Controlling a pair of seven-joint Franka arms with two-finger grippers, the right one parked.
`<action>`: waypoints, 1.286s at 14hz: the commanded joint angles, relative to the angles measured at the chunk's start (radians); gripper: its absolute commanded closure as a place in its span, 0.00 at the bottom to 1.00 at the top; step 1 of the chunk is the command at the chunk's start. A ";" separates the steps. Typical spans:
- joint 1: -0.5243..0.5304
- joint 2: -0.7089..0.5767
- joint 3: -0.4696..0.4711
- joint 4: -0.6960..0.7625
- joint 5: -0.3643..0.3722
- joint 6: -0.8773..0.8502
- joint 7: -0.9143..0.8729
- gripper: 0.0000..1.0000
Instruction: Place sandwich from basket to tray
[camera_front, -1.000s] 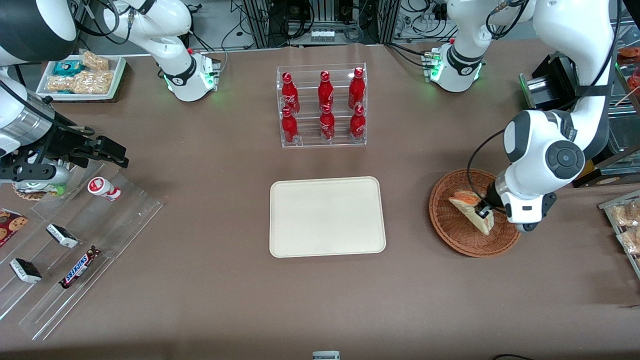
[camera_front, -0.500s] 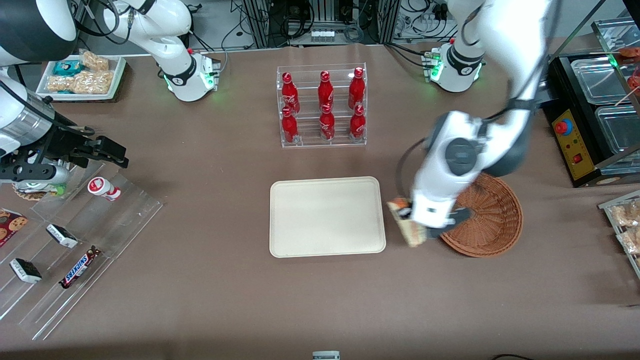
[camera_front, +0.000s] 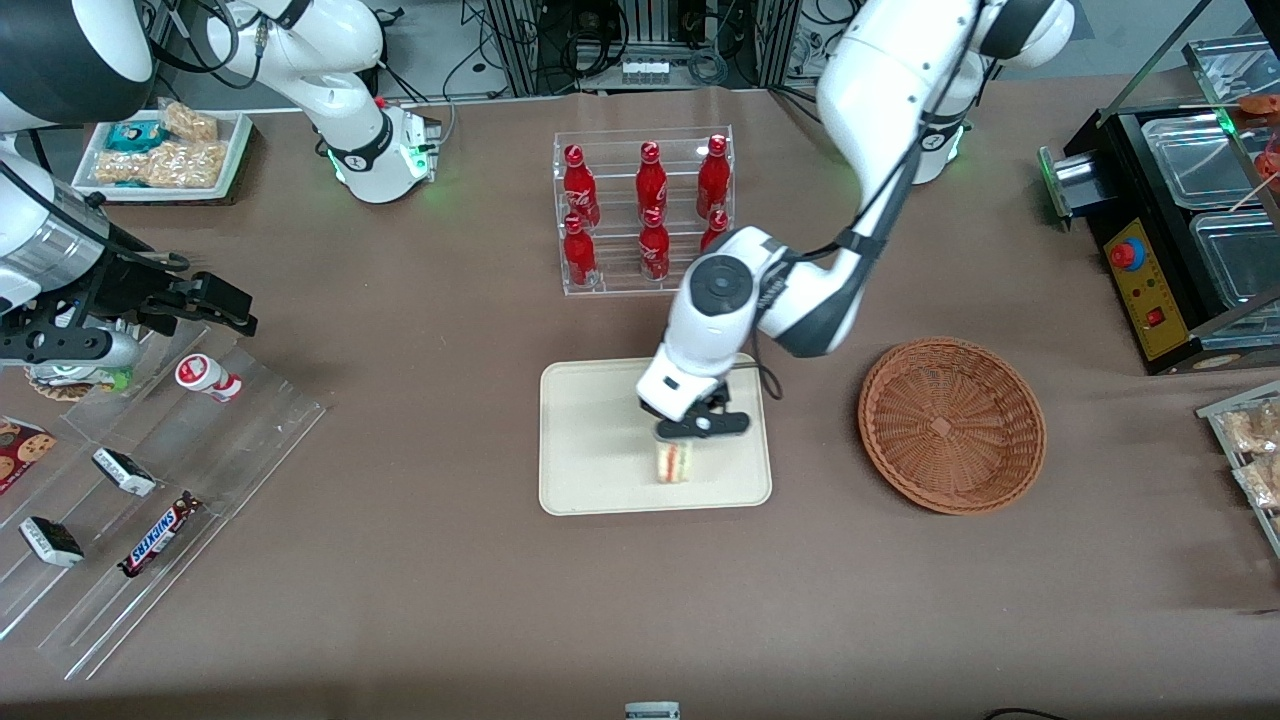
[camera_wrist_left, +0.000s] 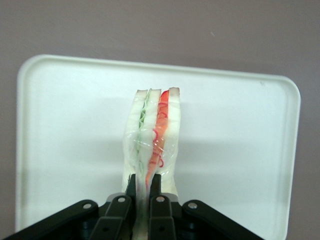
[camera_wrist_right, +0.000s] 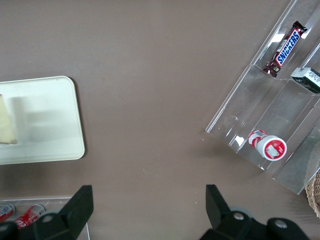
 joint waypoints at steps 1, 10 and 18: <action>-0.036 0.038 0.020 0.043 0.012 -0.004 0.006 0.94; -0.010 -0.069 0.029 0.041 0.012 -0.036 -0.030 0.00; 0.140 -0.344 0.082 0.010 0.124 -0.412 -0.021 0.00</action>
